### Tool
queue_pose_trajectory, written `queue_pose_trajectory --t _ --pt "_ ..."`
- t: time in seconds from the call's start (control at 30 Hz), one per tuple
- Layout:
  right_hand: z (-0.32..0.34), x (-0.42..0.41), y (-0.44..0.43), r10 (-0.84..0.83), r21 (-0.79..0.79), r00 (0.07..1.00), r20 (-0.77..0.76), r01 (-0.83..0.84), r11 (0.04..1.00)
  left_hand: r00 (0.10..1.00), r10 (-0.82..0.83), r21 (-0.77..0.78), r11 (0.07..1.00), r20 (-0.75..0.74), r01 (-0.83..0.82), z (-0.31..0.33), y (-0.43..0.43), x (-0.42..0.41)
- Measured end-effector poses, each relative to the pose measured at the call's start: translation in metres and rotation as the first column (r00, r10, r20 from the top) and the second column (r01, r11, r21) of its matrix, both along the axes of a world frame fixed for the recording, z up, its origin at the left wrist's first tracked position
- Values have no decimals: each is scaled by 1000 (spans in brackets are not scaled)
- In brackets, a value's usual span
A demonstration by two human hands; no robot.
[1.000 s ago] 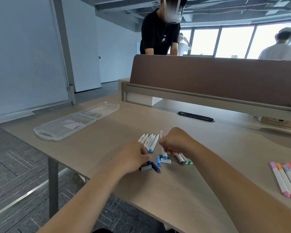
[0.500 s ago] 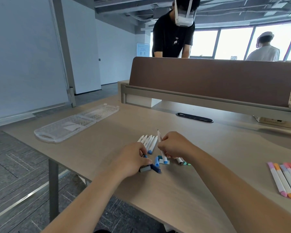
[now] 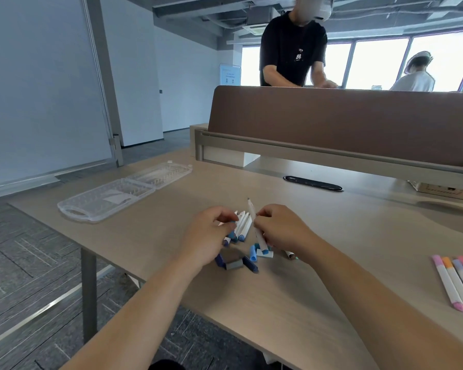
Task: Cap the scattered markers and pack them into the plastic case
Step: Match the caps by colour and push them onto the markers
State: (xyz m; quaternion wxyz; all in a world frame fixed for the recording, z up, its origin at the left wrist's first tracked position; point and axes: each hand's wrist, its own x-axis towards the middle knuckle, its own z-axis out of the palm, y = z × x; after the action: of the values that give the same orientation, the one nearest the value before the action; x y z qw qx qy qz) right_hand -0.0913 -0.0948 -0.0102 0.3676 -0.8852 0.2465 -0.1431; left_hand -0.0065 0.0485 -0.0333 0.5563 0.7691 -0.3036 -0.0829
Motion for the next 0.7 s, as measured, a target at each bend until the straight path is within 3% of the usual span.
queue_pose_trajectory --t 0.17,0.37,0.7 --pt "-1 -4 2 76 9 997 29 -76 997 988 77 -137 986 -136 -96 2 1 10" --pt "-1 -6 7 185 41 983 17 -185 982 987 19 -148 988 -160 -43 0 4 15" --pt "-2 -10 8 230 36 973 -10 -229 973 971 74 -211 970 -230 -123 -2 1 18"
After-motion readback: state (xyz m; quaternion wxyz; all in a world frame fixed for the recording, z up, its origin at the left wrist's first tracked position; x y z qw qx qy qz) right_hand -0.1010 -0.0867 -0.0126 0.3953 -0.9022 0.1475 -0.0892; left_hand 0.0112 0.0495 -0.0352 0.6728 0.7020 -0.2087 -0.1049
